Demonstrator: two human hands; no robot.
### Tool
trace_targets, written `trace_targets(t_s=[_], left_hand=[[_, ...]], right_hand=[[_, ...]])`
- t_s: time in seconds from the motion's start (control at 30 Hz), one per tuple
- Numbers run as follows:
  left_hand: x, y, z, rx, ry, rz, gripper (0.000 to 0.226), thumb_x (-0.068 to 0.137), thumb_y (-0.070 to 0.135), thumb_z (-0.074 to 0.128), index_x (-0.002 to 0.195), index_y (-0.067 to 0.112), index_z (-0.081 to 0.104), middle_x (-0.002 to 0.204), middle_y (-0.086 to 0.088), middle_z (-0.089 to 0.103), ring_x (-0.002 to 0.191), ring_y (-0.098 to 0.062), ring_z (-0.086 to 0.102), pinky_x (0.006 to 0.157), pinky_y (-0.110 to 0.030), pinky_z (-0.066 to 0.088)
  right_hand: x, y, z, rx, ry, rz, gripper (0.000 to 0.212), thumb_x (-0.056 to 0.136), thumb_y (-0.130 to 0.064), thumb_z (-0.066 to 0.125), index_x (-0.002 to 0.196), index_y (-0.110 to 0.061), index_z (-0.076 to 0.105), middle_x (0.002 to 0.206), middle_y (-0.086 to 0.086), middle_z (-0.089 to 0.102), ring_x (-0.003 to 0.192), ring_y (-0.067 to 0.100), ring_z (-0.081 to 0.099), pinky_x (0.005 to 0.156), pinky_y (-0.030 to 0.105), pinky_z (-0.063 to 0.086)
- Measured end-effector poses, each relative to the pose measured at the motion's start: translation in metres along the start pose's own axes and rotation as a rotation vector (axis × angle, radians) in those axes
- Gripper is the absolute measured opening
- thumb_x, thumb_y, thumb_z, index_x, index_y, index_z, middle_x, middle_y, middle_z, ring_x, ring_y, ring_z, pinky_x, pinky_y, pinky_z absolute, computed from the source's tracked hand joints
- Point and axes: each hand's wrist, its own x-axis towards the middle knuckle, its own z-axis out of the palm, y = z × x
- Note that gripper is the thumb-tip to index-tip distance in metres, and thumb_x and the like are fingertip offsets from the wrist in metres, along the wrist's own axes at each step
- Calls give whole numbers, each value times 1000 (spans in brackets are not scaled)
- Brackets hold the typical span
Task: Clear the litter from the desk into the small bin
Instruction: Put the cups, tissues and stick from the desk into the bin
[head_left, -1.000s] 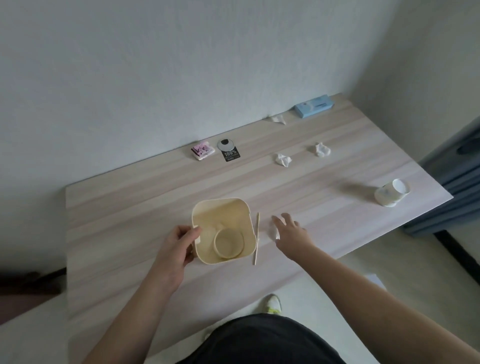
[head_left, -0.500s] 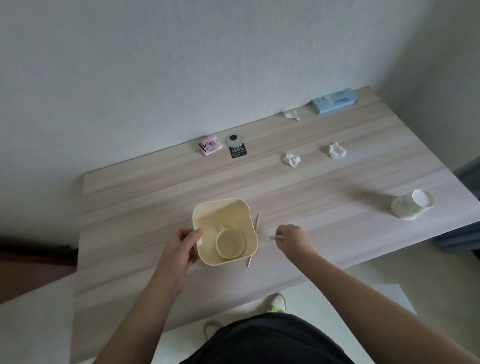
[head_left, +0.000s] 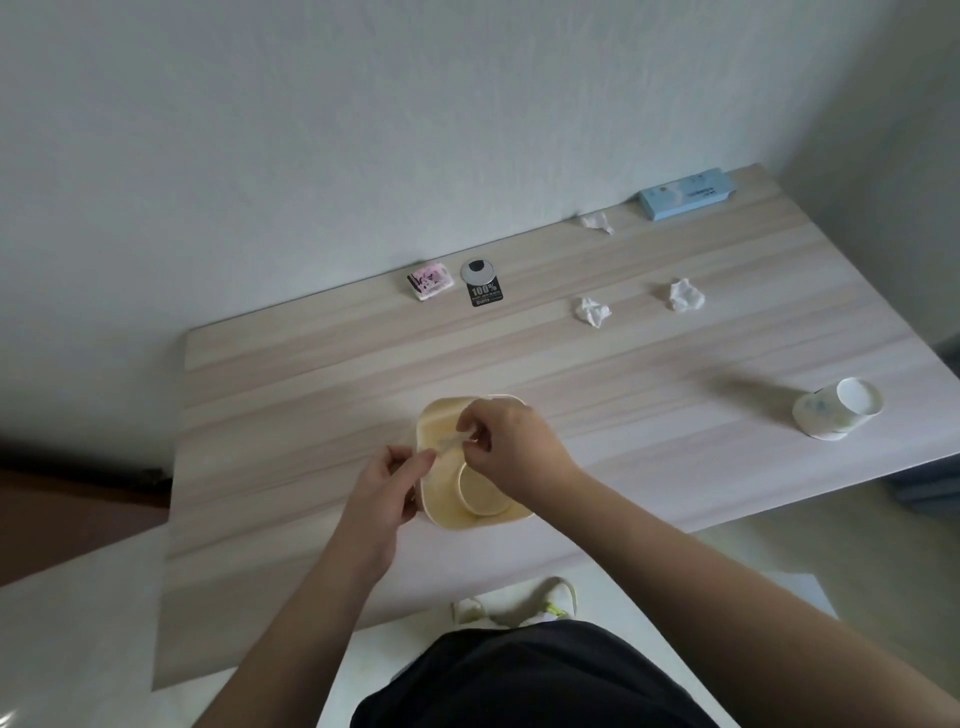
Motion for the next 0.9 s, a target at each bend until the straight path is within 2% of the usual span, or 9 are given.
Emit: trace_targets(t_s=[0.1,0.2,0.27,0.33,0.43,0.57,0.7,0.8,0.9], left_hand=[[-1,2,-3,-40,15,-26,14,88,22,66,92,12,57,62,1,58,59,-17,54,62,-33,43],[0,1,-15,-68,60,-37,12,89,23,65,90,13,57,57,5,56,58,-14,53,64,-35,42],[2,1,-24,-78,94,-47,10,89,22,65,89,15,58,60,4,57,58,-13,53,63,-34,42],[4,0,-33,-89,133,-51,8,89,20,65,89,16,58,64,1,59,58,-12,55,61,-30,43],[6,-1,-47,-97,183,-44,8,89,21,65,89,16,59,70,-1,60,62,-13,55,60,-30,42],[7,0,-70,-106,227,-26,10,89,21,65,88,15,58,69,-2,55,64,-15,47,59,-32,34],[10,2,-95,-112,249,-27,11,87,23,66,86,16,57,66,1,57,64,-14,51,61,-32,38],[13,2,-111,-101,254,-23,12,88,23,66,85,16,57,64,2,56,64,-15,48,61,-32,37],[13,0,-123,-103,244,-28,11,89,22,65,85,16,56,61,4,55,60,-12,47,57,-30,36]], right_hand=[[-1,0,3,99,-233,88,44,87,-12,60,129,-24,56,119,-1,63,108,11,59,95,24,46],[-3,4,-11,174,-85,54,31,88,-17,57,115,-29,64,102,-6,70,91,7,65,81,21,49],[0,14,-24,189,62,64,20,87,-20,57,100,-31,67,83,-6,71,78,10,67,71,26,53],[6,31,-31,182,155,141,16,86,-21,57,91,-33,67,75,-4,69,72,14,67,68,30,52],[18,62,-14,123,122,290,16,86,-21,57,87,-32,68,79,-4,69,76,18,68,66,29,50],[24,101,48,-10,-147,483,18,88,-25,60,103,-19,69,101,6,71,91,22,65,66,24,45],[22,119,92,-17,-39,705,27,90,-28,56,109,-9,55,112,13,60,92,28,61,79,36,51],[24,119,108,-103,46,729,42,87,-36,63,115,-10,46,118,11,50,107,33,56,89,40,47],[25,117,115,-79,137,731,38,86,-38,65,113,-16,49,115,8,50,106,32,55,87,39,47]])
